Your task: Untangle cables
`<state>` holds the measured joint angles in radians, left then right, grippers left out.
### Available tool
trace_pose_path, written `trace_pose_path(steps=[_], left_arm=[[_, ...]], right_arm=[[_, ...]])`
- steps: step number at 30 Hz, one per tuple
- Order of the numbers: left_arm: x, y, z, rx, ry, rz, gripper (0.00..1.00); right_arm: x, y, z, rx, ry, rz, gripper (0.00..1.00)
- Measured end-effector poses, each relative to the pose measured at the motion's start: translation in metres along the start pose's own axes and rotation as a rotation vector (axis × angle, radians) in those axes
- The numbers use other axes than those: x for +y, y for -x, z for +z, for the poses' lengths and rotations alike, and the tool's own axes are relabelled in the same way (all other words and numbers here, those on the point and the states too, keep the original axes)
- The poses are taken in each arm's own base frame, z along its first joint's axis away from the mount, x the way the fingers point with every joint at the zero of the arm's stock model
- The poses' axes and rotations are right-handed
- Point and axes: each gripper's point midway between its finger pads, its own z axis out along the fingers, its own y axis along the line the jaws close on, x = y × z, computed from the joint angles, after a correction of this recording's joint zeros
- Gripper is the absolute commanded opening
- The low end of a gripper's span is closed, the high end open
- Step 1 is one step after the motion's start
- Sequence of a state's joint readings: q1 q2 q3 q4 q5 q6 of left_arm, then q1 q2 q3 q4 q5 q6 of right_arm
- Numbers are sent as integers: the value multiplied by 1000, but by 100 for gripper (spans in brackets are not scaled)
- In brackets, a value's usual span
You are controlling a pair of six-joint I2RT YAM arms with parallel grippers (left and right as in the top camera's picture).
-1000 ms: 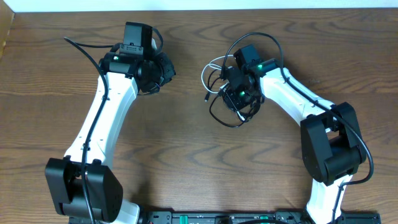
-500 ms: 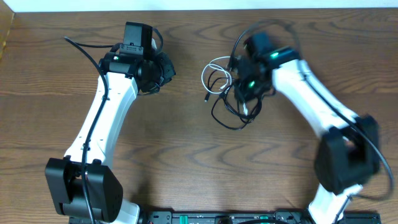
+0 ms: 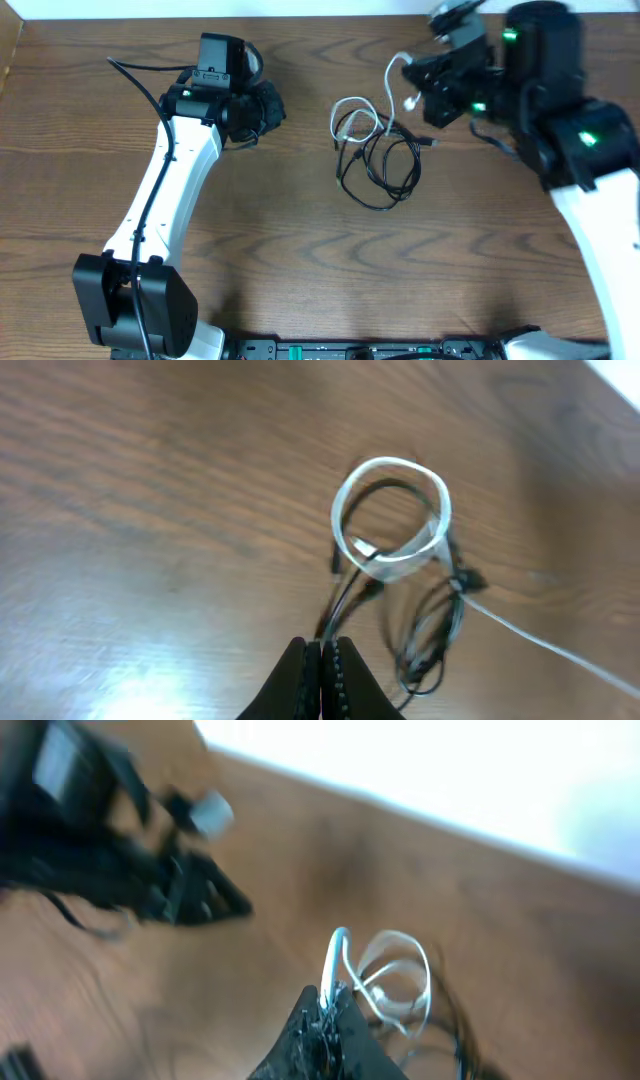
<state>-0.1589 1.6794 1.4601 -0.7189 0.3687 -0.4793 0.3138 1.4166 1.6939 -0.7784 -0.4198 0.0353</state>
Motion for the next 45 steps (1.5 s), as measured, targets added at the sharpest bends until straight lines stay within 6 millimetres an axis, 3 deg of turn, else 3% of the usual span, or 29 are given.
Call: trace_pose_path(steps=[6, 11, 22, 26, 29, 31, 34, 39, 45], left_arm=[[-13, 2, -1, 1, -67, 28, 8], [-17, 1, 0, 6, -86, 37, 9], [-27, -5, 2, 14, -101, 100, 24], [-27, -5, 2, 12, -102, 103, 25], [-28, -5, 2, 11, -103, 107, 26], [-28, -4, 2, 10, -103, 107, 31], [-28, -4, 2, 10, -103, 117, 39], [-36, -12, 4, 21, -112, 185, 48], [-63, -39, 18, 72, -142, 280, 50]], right_arm=[[18, 64, -87, -315, -35, -36, 1], [22, 95, -143, -502, -79, -21, 1], [-19, 159, -224, -906, -251, 87, 1], [-22, 183, -261, -1092, -288, 90, 1], [-25, 189, -274, -1161, -308, 103, 1], [-32, 188, -273, -1162, -332, 125, 1], [-51, 180, -254, -1096, -374, 179, 1], [-105, 140, -185, -829, -465, 323, 1], [-161, 60, -95, -435, -539, 482, 1]])
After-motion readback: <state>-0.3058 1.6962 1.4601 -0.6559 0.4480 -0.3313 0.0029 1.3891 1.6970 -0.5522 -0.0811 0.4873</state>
